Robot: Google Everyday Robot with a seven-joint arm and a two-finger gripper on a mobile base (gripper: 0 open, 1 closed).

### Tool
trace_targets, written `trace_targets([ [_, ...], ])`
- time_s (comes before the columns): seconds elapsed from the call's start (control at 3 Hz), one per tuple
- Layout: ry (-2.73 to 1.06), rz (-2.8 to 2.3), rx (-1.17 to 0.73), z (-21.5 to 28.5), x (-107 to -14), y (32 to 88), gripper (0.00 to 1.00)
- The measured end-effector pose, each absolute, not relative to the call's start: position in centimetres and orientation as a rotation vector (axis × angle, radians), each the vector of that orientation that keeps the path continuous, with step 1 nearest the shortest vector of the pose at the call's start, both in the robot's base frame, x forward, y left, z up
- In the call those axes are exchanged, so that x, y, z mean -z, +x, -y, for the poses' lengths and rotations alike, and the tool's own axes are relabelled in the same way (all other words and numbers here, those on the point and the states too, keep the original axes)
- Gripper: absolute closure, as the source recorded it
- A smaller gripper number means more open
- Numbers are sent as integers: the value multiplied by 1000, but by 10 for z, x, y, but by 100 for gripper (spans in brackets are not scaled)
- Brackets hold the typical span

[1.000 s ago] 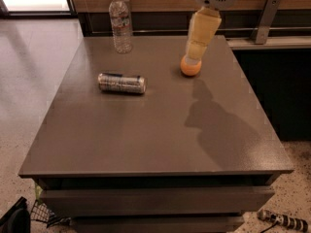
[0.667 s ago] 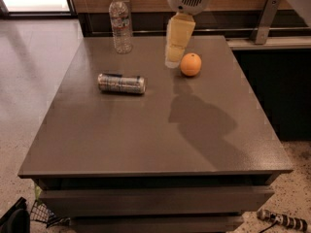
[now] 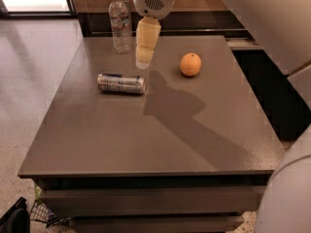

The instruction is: Place redbull can upright

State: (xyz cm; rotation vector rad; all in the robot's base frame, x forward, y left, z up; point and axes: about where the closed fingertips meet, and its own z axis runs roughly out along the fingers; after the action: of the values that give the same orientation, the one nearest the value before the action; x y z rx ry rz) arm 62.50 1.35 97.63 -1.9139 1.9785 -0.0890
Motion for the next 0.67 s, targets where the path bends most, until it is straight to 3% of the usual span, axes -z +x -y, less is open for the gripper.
trace_targets([
  [0.67, -1886, -2035, 56, -38, -967, 636, 0],
])
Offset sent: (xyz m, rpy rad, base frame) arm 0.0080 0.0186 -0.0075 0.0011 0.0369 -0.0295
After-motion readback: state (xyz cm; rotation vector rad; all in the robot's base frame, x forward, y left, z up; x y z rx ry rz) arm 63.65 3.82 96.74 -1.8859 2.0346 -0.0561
